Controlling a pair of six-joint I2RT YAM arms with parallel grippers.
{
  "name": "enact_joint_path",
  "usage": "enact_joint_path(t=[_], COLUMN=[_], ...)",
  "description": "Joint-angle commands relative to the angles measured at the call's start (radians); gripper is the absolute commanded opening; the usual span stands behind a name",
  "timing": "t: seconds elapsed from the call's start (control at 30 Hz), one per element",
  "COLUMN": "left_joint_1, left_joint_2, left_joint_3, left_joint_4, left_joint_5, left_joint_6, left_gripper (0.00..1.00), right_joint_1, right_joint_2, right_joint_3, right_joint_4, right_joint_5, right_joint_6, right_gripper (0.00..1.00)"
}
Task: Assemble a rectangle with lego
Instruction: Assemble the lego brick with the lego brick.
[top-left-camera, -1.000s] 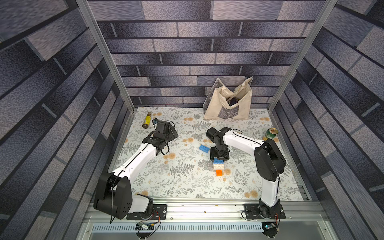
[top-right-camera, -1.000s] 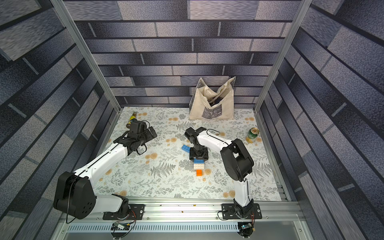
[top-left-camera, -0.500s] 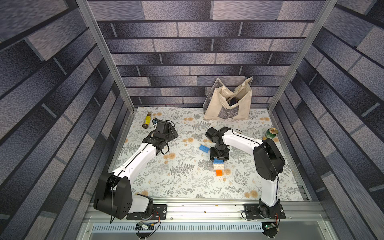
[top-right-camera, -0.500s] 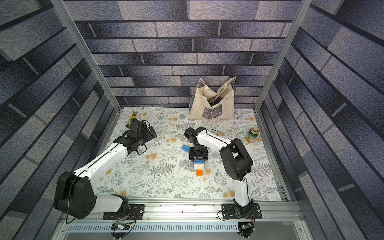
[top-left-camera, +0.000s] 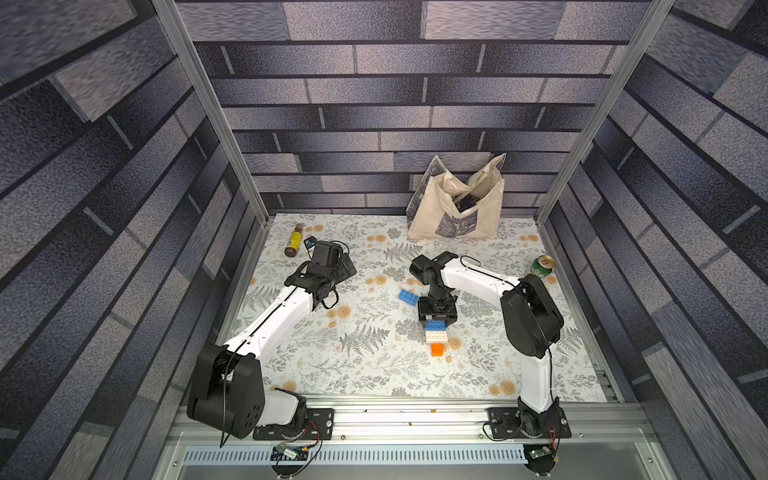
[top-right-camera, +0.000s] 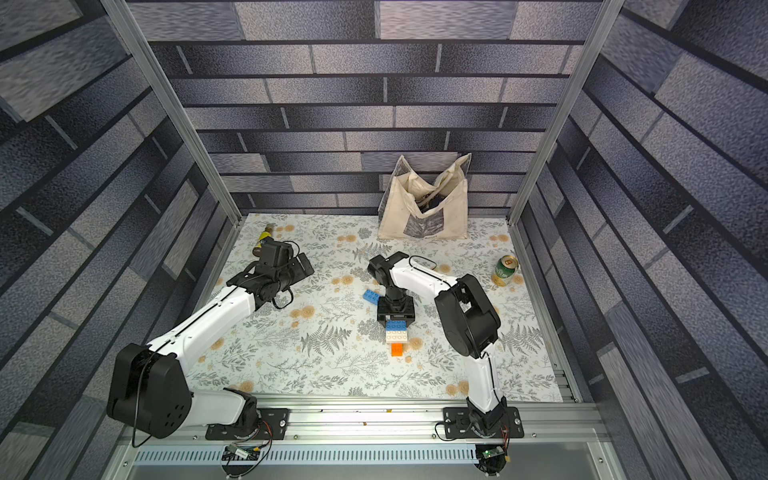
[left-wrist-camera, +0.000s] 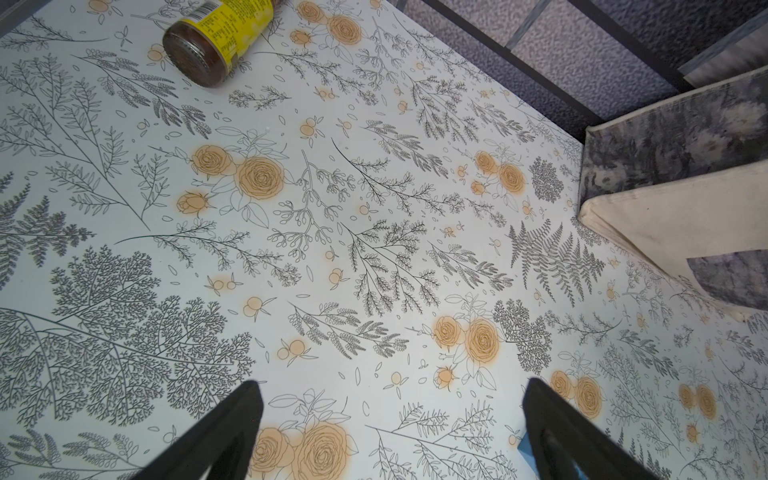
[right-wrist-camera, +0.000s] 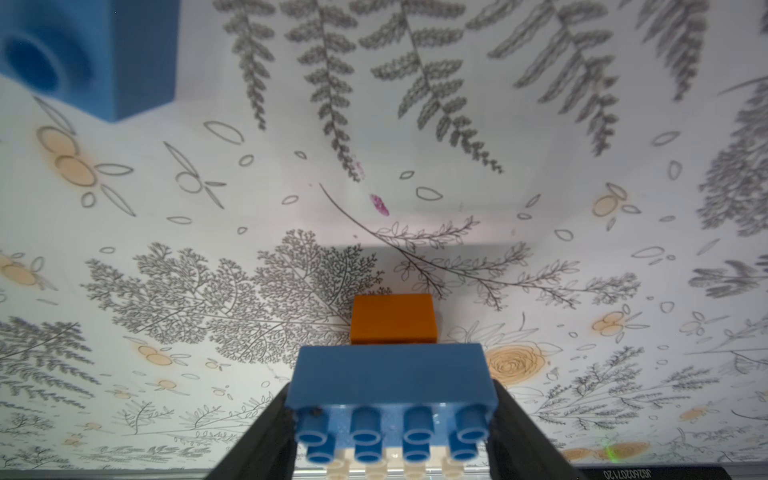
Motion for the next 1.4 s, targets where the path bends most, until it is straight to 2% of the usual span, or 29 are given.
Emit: enact_joint_path(t=[0.0, 0.3, 0.77, 1.0, 1.37], left_joint_1=[0.008, 0.013, 0.015, 0.017, 0.015], left_joint_2=[0.005, 0.006, 0.018, 0.022, 0.033], left_joint_3=[0.024, 0.024, 0.032, 0.034, 0.042], left_joint_4=[-0.027, -0.025, -0.023, -0.022, -0.024], left_joint_5=[-0.020, -0.023, -0.015, -0.011, -0.003], left_joint_6=[0.019, 0.021, 0.018, 0.018, 0.014], left_gripper=[1.00, 1.00, 1.00, 1.00, 1.00], right_joint_1=[0.017, 0.017, 0.015, -0.012, -0.070], right_joint_2=[0.225, 0.287, 0.240, 0.254, 0.247], right_joint_3=[-0.122, -0.114, -0.007, 0.062, 0.269], right_joint_4=[0.086, 0.103, 0.071, 0.061, 0.042], right_joint_5=[-0.031, -0.033, 0.040, 0.077, 0.127], right_joint_6=[-0.007, -0.007, -0.019, -0.036, -0.081], right_gripper=[0.02, 0.00, 0.00, 0.05, 0.16])
